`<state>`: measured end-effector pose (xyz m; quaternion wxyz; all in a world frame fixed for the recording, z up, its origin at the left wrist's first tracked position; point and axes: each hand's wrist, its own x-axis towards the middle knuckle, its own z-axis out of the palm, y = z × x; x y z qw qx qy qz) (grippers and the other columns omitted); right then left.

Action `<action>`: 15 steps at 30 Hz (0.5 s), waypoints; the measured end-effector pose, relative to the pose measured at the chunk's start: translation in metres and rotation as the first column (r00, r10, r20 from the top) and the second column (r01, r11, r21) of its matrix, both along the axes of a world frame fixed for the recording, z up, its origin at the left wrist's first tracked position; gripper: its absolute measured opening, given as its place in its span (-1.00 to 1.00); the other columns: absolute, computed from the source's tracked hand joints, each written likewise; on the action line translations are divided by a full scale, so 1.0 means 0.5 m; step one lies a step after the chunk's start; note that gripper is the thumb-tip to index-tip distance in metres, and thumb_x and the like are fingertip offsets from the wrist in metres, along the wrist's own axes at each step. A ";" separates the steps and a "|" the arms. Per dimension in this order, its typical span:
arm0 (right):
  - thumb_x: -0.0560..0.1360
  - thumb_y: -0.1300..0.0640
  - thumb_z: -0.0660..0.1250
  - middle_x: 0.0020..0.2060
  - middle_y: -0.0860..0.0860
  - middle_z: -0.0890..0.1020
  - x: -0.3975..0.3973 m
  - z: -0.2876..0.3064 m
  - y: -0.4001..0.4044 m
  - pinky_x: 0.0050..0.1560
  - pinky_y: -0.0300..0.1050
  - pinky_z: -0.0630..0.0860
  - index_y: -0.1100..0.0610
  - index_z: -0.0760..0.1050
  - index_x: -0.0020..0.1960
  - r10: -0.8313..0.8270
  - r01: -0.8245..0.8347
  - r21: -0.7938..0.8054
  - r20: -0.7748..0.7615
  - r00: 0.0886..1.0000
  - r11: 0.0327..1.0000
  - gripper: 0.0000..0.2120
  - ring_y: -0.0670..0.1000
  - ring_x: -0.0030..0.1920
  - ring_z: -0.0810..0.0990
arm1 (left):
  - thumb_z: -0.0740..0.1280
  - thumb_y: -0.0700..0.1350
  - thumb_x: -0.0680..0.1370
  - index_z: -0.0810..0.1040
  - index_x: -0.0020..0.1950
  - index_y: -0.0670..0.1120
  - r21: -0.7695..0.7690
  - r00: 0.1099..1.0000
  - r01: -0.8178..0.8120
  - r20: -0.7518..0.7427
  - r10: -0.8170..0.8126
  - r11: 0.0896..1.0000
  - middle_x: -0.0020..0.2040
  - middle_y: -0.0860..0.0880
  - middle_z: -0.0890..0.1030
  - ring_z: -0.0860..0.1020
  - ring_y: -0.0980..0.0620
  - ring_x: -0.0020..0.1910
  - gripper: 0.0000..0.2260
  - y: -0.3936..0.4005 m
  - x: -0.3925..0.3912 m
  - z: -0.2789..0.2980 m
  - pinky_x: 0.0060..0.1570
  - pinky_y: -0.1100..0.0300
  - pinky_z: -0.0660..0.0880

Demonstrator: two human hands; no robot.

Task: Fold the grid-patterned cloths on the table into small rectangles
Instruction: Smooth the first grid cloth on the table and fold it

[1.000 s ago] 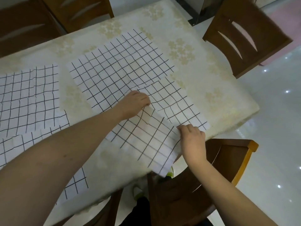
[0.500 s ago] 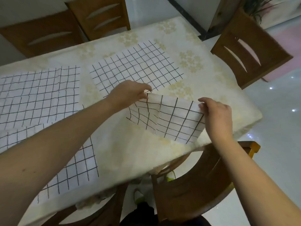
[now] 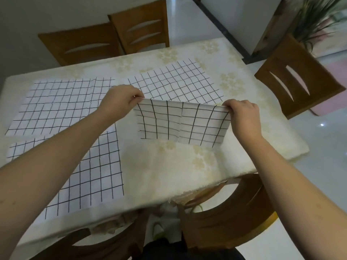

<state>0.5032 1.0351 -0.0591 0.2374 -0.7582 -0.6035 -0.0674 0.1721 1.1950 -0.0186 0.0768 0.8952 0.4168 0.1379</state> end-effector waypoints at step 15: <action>0.39 0.40 0.38 0.03 0.00 0.69 -0.085 -0.238 -0.169 0.20 0.03 0.38 0.08 0.66 0.02 0.148 -0.178 -0.244 -0.136 0.980 0.953 -0.69 0.13 0.14 0.58 | 0.44 -0.21 0.49 0.68 -0.09 -0.03 -0.457 0.818 -0.371 0.252 0.518 0.809 0.26 -0.03 0.50 0.46 0.00 0.20 -0.91 -0.271 -0.119 -0.306 0.19 0.06 0.42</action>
